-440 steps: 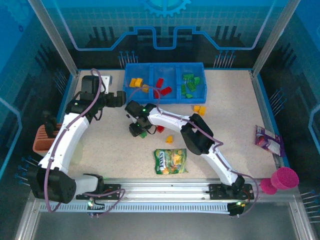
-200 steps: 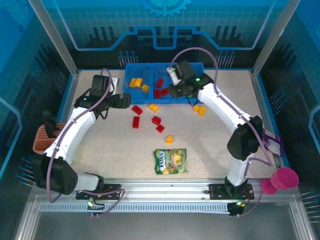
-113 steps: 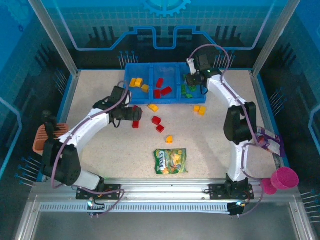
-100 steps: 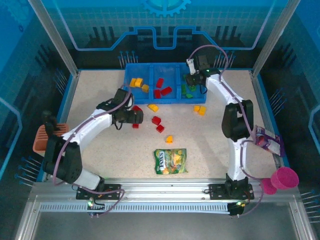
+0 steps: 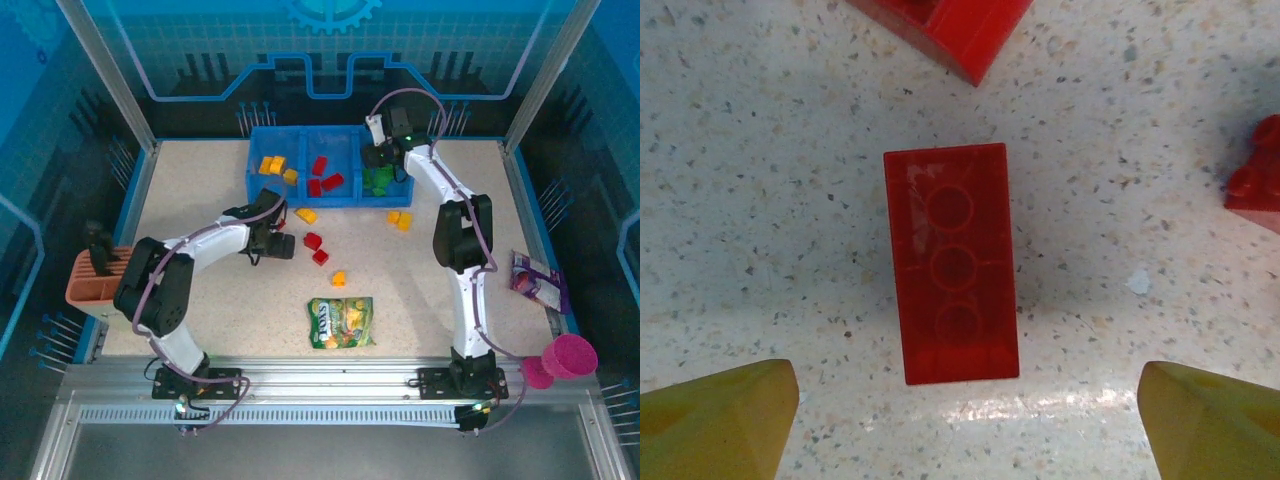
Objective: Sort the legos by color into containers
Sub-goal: Place the lego in the container, then pick up the lego from the center of the table, then place the lego in the container.
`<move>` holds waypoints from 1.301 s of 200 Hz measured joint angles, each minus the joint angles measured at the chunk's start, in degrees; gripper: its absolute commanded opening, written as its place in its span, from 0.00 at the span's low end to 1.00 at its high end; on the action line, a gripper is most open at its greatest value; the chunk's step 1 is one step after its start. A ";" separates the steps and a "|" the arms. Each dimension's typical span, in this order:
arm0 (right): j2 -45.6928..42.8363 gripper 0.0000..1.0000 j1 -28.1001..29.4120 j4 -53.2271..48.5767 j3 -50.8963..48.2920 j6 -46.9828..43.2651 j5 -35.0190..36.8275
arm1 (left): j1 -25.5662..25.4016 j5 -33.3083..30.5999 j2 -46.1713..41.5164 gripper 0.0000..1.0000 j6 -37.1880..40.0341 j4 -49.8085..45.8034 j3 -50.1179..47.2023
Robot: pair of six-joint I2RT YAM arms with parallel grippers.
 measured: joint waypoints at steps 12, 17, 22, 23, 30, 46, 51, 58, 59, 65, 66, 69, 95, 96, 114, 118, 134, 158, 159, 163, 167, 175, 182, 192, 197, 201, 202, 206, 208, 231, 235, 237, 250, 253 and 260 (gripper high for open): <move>-0.55 0.59 0.00 0.24 -0.74 -0.28 -0.17 | 0.00 -0.33 1.51 0.82 -0.17 0.42 0.13; -0.96 0.59 0.00 0.26 -1.18 -0.31 -0.20 | 0.00 -0.37 2.08 0.82 -0.15 0.63 0.17; -1.40 0.60 0.00 0.31 -1.57 -0.31 -0.20 | 0.00 -0.37 2.75 0.80 -0.22 0.87 0.22; -1.53 0.60 0.00 0.35 -1.73 -0.33 -0.20 | 0.00 -0.37 2.89 0.79 -0.17 0.90 0.26; -2.34 0.60 0.00 0.48 -2.51 -0.39 -0.22 | 0.00 -0.42 3.58 0.76 -0.15 1.01 0.37; -5.11 0.62 0.00 1.03 -4.98 -0.59 -0.33 | 0.00 -0.59 4.98 0.68 -0.20 1.44 0.87; -6.16 0.63 0.00 1.22 -5.88 -0.63 -0.37 | 0.00 -0.66 5.42 0.65 0.02 1.68 1.03; -7.74 0.64 0.00 1.70 -7.34 -0.70 -0.37 | 0.00 -0.74 5.92 0.61 0.07 1.99 1.27; -7.93 0.64 0.00 1.75 -7.50 -0.70 -0.37 | 0.00 -0.74 6.05 0.61 -0.11 2.08 1.31; -9.44 0.64 0.00 2.23 -8.79 -0.72 -0.37 | 0.00 -0.76 6.47 0.57 0.02 2.29 1.53; -9.86 0.64 0.00 2.29 -9.14 -0.70 -0.35 | 0.00 -0.74 6.54 0.56 -0.07 2.32 1.57; -10.51 0.64 0.00 2.47 -9.64 -0.70 -0.35 | 0.00 -0.76 6.78 0.54 -0.22 2.38 1.70; -16.24 0.66 0.00 3.67 -13.84 -0.66 -0.26 | -0.13 -0.37 8.00 0.31 -0.17 3.08 2.89; -16.41 0.66 0.00 3.76 -13.97 -0.68 -0.28 | -0.13 -0.48 8.02 0.31 -0.02 3.08 2.91; -20.17 0.67 0.02 4.33 -17.97 -0.46 -0.35 | -0.13 -0.46 8.02 0.24 -0.17 3.02 3.08; -20.98 0.67 0.02 4.48 -19.04 -0.44 -0.35 | -0.13 -0.48 8.02 0.22 -0.04 2.97 3.08; -24.46 0.68 0.07 4.72 -23.87 0.15 -0.33 | -0.24 -0.52 7.87 0.19 0.00 2.82 3.08; -29.73 0.69 0.33 5.16 -32.33 1.60 -0.33 | -0.57 -0.50 6.88 0.17 0.04 1.84 3.08; -29.83 0.69 0.35 5.16 -32.59 1.64 -0.33 | -0.57 -0.50 6.82 0.17 0.02 1.75 3.08; -30.71 0.68 0.39 5.18 -33.99 2.03 -0.31 | -0.74 -0.50 6.36 0.17 0.07 1.22 3.23; -31.41 0.69 0.44 5.22 -35.21 2.25 -0.33 | -0.85 -0.50 5.99 0.17 0.07 0.70 3.48; -32.79 0.69 0.48 5.33 -37.66 2.89 -0.35 | -1.22 -0.55 5.09 0.17 0.09 -0.61 4.39; -34.05 0.69 0.59 5.44 -39.82 3.50 -0.35 | -1.60 -0.55 4.35 0.17 0.13 -1.86 5.81; -35.82 0.69 0.85 5.62 -42.84 4.20 -0.42 | -2.12 -0.52 3.56 0.17 0.24 -3.10 8.74; -36.72 0.69 1.14 5.62 -44.22 4.68 -0.57 | -2.32 -0.52 3.34 0.17 0.26 -3.48 10.32; -37.29 0.69 1.33 5.53 -45.09 4.90 -0.66 | -2.51 -0.52 3.17 0.17 0.28 -3.76 12.09; -37.48 0.69 1.49 5.55 -45.46 5.03 -0.68 | -2.56 -0.52 3.17 0.17 0.28 -3.82 12.37; -38.03 0.69 1.68 5.57 -46.27 5.22 -0.79 | -2.71 -0.48 3.13 0.17 0.31 -4.00 14.16; -38.32 0.69 1.92 5.60 -46.73 5.46 -0.85 | -2.80 -0.50 3.13 0.17 0.35 -4.00 15.13; -40.52 0.69 4.17 6.29 -50.71 7.15 -1.86 | -3.52 -0.17 3.58 0.17 1.33 -3.82 24.92; -40.87 0.69 4.61 6.64 -51.47 7.32 -1.92 | -3.63 -0.13 3.87 0.17 1.40 -3.69 26.62; -41.09 0.69 4.96 6.78 -51.93 7.50 -1.95 | -3.69 -0.11 4.22 0.17 1.55 -3.63 27.69; -42.23 0.69 6.64 7.43 -54.40 8.09 -2.36 | -3.98 -0.09 6.64 0.17 2.21 -2.38 33.62; -42.53 0.69 7.04 7.76 -55.04 8.24 -2.58 | -4.02 -0.07 7.32 0.17 2.47 -2.14 34.91; -43.10 0.69 7.87 8.57 -56.50 8.44 -3.23 | -4.09 -0.09 9.22 0.17 3.02 -1.66 37.73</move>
